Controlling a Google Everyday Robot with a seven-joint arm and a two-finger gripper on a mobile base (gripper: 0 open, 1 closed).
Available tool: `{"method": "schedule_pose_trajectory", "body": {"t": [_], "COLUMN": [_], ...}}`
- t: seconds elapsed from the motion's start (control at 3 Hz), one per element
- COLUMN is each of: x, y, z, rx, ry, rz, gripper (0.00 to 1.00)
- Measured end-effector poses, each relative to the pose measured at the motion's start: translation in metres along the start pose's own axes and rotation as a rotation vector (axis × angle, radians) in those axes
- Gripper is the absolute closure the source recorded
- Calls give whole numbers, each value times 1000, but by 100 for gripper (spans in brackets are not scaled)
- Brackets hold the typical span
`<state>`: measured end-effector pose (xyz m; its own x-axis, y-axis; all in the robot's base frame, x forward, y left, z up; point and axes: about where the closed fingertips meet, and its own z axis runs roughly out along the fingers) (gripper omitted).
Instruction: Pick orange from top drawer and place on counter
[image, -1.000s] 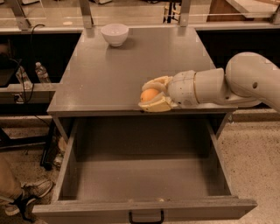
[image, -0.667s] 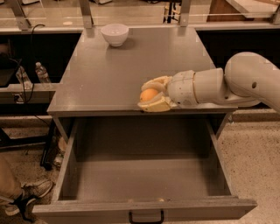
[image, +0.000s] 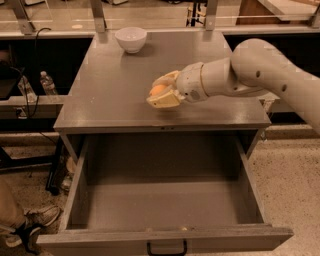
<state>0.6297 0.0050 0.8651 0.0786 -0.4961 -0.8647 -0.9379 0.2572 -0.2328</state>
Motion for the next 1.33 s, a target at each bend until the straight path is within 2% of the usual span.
{"method": "schedule_pose_trajectory", "body": {"t": [0.33,0.67,1.0,1.33], "x": [6,14,24,23], "y": [-22,-39,-50,-49], "z": [30,46,58,60], "rx": [17,65,91,87], "ry": [1,14,23,22], "rz": [26,40,61,60], "gripper": [100,100,100,82]}}
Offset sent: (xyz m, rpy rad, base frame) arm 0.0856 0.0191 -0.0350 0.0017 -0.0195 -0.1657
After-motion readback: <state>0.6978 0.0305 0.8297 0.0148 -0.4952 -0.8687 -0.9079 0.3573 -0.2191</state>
